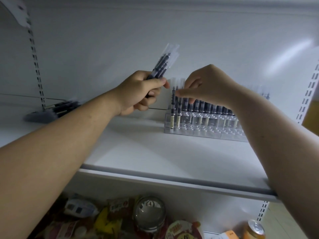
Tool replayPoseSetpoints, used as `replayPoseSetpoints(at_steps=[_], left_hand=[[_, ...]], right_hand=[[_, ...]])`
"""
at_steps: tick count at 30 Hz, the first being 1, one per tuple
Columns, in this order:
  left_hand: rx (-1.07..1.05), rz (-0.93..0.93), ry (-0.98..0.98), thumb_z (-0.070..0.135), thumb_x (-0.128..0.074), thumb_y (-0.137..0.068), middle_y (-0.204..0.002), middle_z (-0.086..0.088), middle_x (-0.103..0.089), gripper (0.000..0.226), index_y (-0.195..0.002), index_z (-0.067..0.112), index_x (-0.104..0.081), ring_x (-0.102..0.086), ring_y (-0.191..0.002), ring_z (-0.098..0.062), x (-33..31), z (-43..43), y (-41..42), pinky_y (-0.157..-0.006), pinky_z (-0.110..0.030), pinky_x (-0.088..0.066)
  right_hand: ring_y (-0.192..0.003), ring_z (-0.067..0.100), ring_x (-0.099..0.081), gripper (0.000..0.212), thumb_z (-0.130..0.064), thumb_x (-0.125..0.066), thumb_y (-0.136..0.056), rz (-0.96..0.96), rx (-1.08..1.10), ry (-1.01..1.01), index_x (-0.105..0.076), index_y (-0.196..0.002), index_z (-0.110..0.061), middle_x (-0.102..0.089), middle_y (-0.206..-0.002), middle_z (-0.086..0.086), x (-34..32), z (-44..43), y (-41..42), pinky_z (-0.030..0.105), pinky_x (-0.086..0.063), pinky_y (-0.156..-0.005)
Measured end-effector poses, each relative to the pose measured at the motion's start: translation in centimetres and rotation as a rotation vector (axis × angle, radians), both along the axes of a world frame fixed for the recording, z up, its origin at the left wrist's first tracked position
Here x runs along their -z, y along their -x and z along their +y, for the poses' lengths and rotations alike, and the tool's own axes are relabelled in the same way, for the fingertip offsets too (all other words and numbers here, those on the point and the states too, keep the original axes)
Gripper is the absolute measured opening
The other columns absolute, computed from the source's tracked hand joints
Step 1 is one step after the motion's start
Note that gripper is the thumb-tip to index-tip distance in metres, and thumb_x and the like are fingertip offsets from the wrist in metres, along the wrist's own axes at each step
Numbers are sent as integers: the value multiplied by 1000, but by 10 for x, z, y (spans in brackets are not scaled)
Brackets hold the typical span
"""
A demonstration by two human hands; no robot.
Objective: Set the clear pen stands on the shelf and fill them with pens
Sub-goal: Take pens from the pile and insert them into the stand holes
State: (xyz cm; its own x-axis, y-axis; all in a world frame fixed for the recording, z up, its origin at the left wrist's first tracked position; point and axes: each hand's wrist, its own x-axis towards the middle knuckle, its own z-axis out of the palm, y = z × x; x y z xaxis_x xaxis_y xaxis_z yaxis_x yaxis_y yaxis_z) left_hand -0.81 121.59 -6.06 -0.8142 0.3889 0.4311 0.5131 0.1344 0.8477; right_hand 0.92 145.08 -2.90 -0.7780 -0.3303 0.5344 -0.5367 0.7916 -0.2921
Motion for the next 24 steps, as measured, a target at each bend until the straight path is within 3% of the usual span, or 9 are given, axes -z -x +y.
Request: replayPoseSetpoints(at_steps=[3, 5, 8, 14, 18, 21, 24], left_hand=[[101, -71, -23, 21, -43, -112, -70, 1, -34, 24, -103, 11, -63, -21, -48, -9, -2, 0, -3, -45, -20, -12], [134, -92, -16, 22, -42, -112, -69, 0, -36, 31, -104, 9, -70, -22, -49, -11, -3, 1, -3, -45, -20, -13], [171, -92, 25, 24, -43, -112, -71, -3, -43, 36, -116, 8, -75, -24, -54, -15, -2, 2, -3, -45, -23, -17], [95, -48, 69, 32, -49, -111, -79, -10, -58, 39, -127, 5, -71, -40, -50, -17, 1, 3, -3, -45, -24, -25], [-9, -4, 99, 33, -47, -113, -69, -6, -48, 38, -121, 4, -71, -27, -47, -16, 3, 4, 0, -47, -25, -19], [-71, 15, 99, 35, -45, -114, -63, 1, -32, 38, -112, 4, -68, -21, -46, -13, 3, 4, 1, -46, -23, -15], [-83, -2, 86, 39, -46, -113, -65, 2, -25, 37, -107, 8, -65, -19, -47, -11, 3, 4, 1, -47, -24, -12]], right_hand=[[-68, 19, -77, 33, -54, -79, -85, 125, -52, 224, -75, -89, -22, -78, -73, -2, -2, -1, 3, 39, -65, -71], [-67, 17, -75, 29, -46, -79, -90, 107, -178, 344, -78, -93, -17, -79, -79, 3, -3, -3, 4, 29, -56, -63], [-70, 23, -68, 22, -33, -78, -94, 8, -348, 461, -78, -90, -10, -77, -84, 14, -1, -8, 7, 35, -46, -61], [-88, 28, -76, 16, -17, -71, -100, -74, -464, 690, -74, -102, -1, -78, -97, 14, -3, -7, 13, 31, -48, -64], [-74, 26, -75, 12, -9, -63, -102, 69, -400, 856, -69, -94, -3, -76, -77, 6, -9, -2, 17, 30, -48, -57], [-63, 23, -73, 16, -10, -61, -100, 226, -288, 728, -68, -86, -4, -71, -67, 1, -11, 5, 21, 32, -46, -52], [-64, 21, -75, 21, -11, -59, -100, 234, -212, 491, -68, -89, 4, -73, -72, 5, -7, 5, 20, 36, -51, -57]])
